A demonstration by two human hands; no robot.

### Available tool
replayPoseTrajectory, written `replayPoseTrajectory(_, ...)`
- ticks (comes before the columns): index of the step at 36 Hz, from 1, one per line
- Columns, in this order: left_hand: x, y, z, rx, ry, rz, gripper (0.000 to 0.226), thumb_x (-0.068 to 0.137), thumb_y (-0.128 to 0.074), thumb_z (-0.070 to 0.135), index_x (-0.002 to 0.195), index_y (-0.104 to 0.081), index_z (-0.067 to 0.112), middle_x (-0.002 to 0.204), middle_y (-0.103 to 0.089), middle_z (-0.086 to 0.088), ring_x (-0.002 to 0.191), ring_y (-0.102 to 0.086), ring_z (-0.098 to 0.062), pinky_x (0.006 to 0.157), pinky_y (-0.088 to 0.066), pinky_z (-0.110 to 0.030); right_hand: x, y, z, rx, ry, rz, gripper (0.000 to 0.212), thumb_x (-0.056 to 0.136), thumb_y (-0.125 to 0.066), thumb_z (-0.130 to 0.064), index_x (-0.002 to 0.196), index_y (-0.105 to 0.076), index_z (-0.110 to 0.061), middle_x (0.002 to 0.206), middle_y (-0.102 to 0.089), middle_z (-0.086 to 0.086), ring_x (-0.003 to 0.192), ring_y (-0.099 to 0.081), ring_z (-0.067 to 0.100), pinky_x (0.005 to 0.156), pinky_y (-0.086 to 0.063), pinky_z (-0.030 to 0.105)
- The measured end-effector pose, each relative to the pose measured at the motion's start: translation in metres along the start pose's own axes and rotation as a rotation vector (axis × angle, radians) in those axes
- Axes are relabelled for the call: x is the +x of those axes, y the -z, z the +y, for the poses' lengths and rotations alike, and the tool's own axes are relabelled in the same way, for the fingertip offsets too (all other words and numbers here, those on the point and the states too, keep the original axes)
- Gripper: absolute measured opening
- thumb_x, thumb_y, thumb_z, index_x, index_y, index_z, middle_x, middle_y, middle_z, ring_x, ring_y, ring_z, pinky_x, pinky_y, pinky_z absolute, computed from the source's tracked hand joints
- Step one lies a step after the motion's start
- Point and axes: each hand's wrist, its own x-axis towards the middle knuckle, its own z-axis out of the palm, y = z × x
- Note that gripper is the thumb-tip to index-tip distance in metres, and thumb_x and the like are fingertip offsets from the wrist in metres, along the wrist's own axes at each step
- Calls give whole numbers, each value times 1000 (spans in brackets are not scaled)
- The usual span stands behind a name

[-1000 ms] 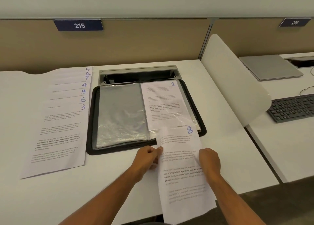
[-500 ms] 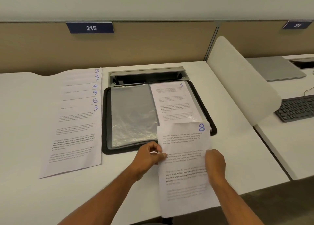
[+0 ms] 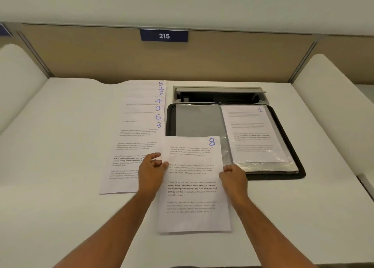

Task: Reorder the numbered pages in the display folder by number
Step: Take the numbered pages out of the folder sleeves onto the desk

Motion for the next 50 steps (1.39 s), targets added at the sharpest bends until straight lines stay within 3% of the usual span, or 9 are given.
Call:
replayPoseTrajectory(6,32,53,-9,63,36,163,13,86,-78,23,92,-67,23,85,-73,6,83,-71,-15,85,-59,-43,-1,-59,-22,-65,102,-88,10,85,-64,-7,86,-66,-17,85,-70,-5,80,-67,15,68,-54,30)
replayPoseTrajectory(12,61,92,-18,145,36,251,8,89,-76,28,90,-69,23,84,-73,7,81,-70,-15,84,-60,-43,-4,-108,-41,-156,150,-143,16,89,-56,-7,82,-64,-19,82,-69,-3,77,-69,19,70,-62,40)
replayPoseTrajectory(20,97,122,-21,236,35,297,10,93,-69,28,94,-73,18,85,-72,6,85,-69,-20,87,-57,-43,-6,-155,-62,-253,216,-126,18,93,-54,-6,86,-63,-19,86,-66,-7,81,-64,13,74,-59,34)
replayPoseTrajectory(31,123,129,-29,329,55,286,12,93,-65,19,85,-71,11,78,-69,2,77,-65,-21,69,-45,-30,-6,-177,-72,-341,279,-92,15,97,-51,-3,93,-65,-9,81,-61,-6,68,-54,6,56,-44,19)
replayPoseTrajectory(37,127,129,-35,353,40,292,9,92,-65,16,85,-68,11,78,-68,2,74,-62,-18,68,-43,-30,-7,-182,-70,-366,283,-107,12,99,-54,-6,93,-63,-11,85,-64,-4,74,-61,10,60,-50,24)
replayPoseTrajectory(42,131,129,-39,363,36,305,8,92,-65,18,90,-68,11,83,-68,2,81,-63,-21,74,-46,-32,-8,-182,-68,-363,308,-112,8,100,-58,-11,94,-64,-10,85,-64,-4,69,-57,5,54,-38,15)
replayPoseTrajectory(50,134,130,-43,373,21,309,7,91,-64,17,92,-68,12,85,-69,0,83,-64,-22,75,-47,-33,-7,-184,-66,-370,315,-105,7,100,-60,-14,96,-65,-12,87,-64,-5,69,-57,3,55,-37,12)
